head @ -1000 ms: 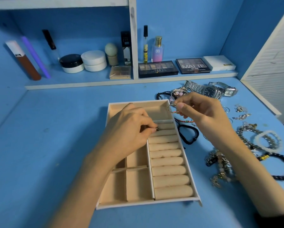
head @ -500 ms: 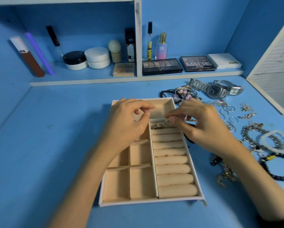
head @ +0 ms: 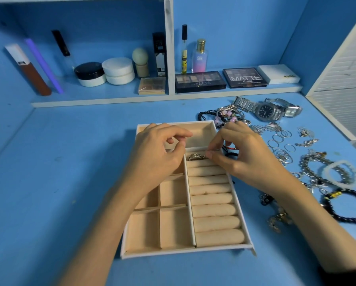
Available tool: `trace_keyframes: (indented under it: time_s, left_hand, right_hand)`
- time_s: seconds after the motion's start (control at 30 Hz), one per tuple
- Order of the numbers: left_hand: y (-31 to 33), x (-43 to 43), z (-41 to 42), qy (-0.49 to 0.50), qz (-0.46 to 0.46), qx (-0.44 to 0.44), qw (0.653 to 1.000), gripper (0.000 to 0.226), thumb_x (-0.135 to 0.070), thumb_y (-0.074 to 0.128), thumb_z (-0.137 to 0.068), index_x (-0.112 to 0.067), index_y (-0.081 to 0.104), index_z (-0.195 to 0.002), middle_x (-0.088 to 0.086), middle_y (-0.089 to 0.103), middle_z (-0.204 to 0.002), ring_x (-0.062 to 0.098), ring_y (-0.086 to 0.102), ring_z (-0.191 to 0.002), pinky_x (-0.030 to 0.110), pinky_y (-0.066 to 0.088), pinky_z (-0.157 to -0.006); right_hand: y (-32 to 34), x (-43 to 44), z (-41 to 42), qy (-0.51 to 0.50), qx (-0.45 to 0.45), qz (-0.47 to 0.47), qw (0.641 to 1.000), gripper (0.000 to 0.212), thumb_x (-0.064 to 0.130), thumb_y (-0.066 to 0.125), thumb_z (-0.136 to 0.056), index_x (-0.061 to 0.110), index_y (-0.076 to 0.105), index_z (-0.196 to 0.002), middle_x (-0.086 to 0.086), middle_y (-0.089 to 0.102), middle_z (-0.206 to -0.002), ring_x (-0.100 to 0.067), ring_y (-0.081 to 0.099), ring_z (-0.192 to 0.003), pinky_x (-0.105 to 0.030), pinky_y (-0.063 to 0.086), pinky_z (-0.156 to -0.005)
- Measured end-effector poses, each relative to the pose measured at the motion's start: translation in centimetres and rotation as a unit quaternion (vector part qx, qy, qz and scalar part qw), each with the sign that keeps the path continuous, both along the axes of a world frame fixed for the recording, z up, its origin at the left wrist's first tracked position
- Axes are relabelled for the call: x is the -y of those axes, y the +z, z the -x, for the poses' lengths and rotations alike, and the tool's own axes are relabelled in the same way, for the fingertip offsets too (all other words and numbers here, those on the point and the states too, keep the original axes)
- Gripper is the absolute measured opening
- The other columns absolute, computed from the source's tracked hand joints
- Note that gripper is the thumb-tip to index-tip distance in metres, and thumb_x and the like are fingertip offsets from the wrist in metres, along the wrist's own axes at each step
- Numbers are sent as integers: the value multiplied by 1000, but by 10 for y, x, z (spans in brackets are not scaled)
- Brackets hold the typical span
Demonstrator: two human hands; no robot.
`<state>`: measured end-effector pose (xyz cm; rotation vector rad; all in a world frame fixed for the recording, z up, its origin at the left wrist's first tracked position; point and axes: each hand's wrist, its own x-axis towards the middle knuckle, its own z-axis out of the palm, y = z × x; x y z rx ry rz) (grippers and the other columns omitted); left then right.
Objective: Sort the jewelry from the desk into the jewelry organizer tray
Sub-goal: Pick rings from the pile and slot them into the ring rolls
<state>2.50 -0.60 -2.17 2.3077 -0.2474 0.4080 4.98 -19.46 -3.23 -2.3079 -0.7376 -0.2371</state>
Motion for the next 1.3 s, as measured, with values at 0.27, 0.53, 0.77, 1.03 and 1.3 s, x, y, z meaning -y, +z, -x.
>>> trace_keyframes:
  time_s: [0.27,0.53,0.77,1.03,1.3]
  left_hand:
    - [-1,1,2,-75,-44,2,996,35,-14,50,-76,-39,71,-87,-21,60,-86,1,45,-89,6,31,-75]
    - [-5,3,1,-61,-64,2,996,32,-18,48,-76,-38,73,-80,-20,60,-83,4,43,-88,21,40,-77]
    - [-3,2,2,-70,-48,-13,996,34,-17,47,-75,-39,72,-80,-18,61,-86,-1,42,-89,8,32,-77]
    - [9,8,4,-64,-20,-11,998,31,-10,55,-83,-38,67,-88,-21,60,-91,6,48,-92,23,39,-74]
    - [25,73,-3,-120,-62,17,991,21,-14,58,-86,-30,70,-93,-25,54,-77,0,44,-81,9,33,-73]
  right_hand:
    - [0,-1,-1,-5,-3,4,1000,14,30,64,-76,17,64,-73,6,52,-75,-4,40,-79,-12,29,-72]
    - [0,2,-2,-2,-15,-3,1000,11,20,71,-78,16,64,-72,4,54,-75,0,41,-77,-8,25,-77]
    - [3,3,-1,-1,-68,-31,997,12,23,69,-81,21,63,-70,10,51,-73,-2,41,-74,-11,29,-70]
    - [25,47,-2,-116,-120,-199,966,11,25,61,-87,16,66,-83,8,56,-69,-1,41,-51,-9,31,-48]
    - [24,106,-5,-152,-111,16,982,11,16,68,-81,25,68,-75,3,66,-76,-10,53,-64,-14,38,-57]
